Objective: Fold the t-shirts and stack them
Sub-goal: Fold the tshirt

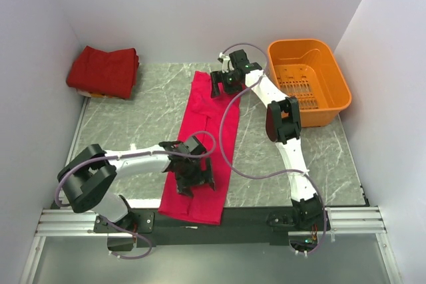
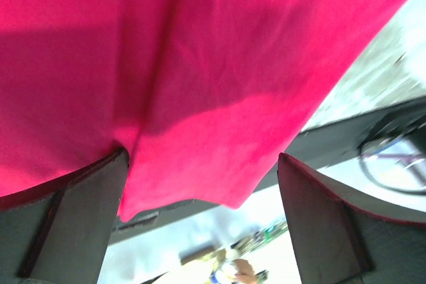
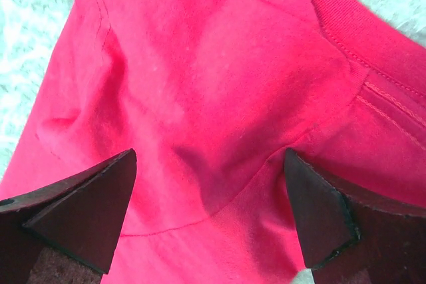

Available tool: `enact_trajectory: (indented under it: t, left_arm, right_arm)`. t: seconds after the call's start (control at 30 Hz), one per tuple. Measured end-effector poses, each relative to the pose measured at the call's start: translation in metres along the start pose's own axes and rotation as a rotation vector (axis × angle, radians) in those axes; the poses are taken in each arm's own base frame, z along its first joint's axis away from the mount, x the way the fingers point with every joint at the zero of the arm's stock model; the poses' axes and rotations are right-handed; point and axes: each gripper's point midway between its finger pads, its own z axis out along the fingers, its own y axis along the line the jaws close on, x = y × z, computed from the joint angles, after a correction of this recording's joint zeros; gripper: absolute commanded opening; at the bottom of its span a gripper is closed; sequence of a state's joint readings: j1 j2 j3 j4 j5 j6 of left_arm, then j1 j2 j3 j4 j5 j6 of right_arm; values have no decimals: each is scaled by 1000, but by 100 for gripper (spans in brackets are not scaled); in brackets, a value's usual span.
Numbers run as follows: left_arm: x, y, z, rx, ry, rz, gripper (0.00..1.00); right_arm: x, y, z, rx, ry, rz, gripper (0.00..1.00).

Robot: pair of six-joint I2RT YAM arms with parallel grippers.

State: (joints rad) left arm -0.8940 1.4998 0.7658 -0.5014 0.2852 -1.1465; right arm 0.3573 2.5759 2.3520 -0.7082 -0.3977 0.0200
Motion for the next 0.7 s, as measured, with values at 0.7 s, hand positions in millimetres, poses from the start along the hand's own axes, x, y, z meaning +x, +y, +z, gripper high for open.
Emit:
enact_trajectory:
  t: [0.7]
  left_arm:
    - [-133,49,-110,-53,-576,-272,99]
  right_arm:
    - [9,69,-108,364,-195,103,98]
